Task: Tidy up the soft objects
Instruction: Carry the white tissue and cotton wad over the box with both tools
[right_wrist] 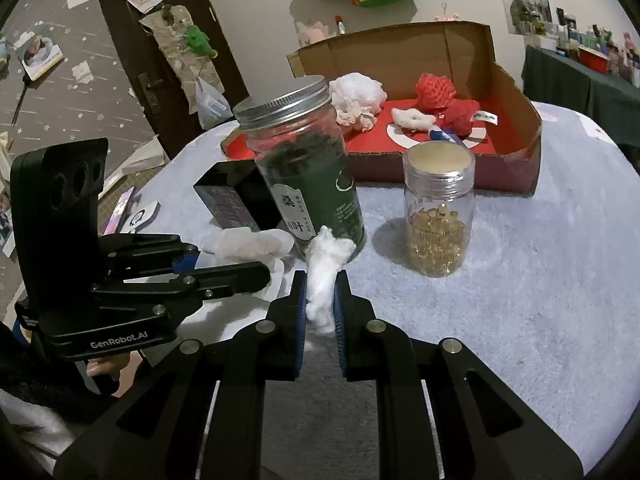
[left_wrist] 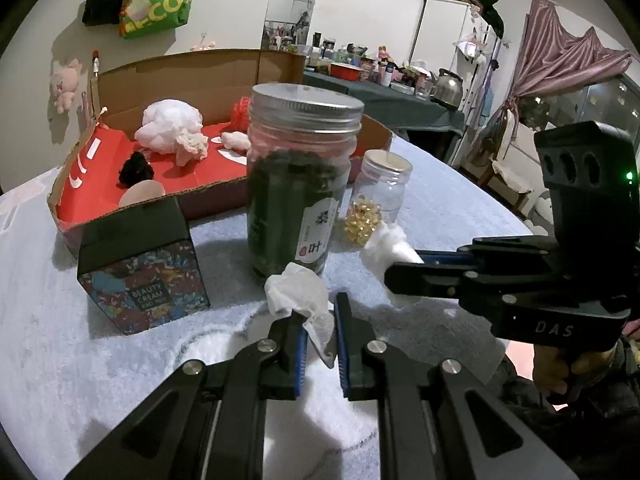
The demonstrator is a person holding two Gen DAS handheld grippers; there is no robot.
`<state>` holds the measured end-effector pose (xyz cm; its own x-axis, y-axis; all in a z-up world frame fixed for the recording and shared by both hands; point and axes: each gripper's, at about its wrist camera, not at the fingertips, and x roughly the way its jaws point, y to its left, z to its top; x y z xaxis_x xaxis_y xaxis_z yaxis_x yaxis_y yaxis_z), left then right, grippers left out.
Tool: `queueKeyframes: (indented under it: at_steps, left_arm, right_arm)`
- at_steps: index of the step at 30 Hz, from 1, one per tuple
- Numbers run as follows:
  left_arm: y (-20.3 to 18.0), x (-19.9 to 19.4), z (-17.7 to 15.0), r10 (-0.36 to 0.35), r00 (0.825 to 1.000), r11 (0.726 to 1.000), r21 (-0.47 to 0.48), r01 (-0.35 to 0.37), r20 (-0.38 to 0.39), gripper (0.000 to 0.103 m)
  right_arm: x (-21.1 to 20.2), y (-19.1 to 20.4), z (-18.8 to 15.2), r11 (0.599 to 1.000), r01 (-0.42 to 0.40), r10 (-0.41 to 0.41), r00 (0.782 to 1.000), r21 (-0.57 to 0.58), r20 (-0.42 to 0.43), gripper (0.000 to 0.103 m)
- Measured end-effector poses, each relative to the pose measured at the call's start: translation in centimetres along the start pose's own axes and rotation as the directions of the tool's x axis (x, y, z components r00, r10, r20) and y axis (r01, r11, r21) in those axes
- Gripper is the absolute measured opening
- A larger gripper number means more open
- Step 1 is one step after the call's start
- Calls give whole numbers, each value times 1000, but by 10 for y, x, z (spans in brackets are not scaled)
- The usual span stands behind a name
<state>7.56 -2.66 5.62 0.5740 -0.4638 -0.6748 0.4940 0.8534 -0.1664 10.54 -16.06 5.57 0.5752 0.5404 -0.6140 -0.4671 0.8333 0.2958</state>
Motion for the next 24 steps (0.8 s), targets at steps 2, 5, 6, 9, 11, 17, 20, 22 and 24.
queueKeyframes:
  at_steps: [2,5,6,9,11,17,20,22,24]
  left_arm:
    - [0,0,0,-1,1000,1000,-2,1,0,13]
    - [0,1,1,-2,1000,1000,0,2,-1,13]
    - [0,1,0,-2,1000,1000,0,2,-1,13]
    - [1,1,0,-1,1000,1000,-2,1,-1,13]
    - [1,0,-1,2,1000,1000,-7,-2,-1,13]
    - [13,-8,-12,27,1000,999,-39,-28,-10,13]
    - [24,-16,-17,49,999,997,-66,-50,-11,13]
    - [31,-20,-19,65,998,995,-80,-66,-14,13]
    - [39,-26,-23,92,996,992,-88,-93,-15,13]
  right_arm:
    - [2,-1,0,1000,0,0,1000,2,-6,12]
    - [2,0,0,1000,0,0,1000,-3,-9,12]
    - [2,0,0,1000,-3,3,1000,-4,-8,12]
    - [2,1,-1,1000,-4,4,1000,-9,-9,12]
    - [2,1,-1,1000,-6,6,1000,-7,-11,12]
    - [-1,-5,-3,1000,10,-10,1000,5,-17,12]
    - [-3,-12,-6,999,29,-29,999,16,-23,12]
    - [-5,-18,-7,999,45,-44,999,23,-29,12]
    - [-7,-25,-8,998,62,-62,998,27,-33,12]
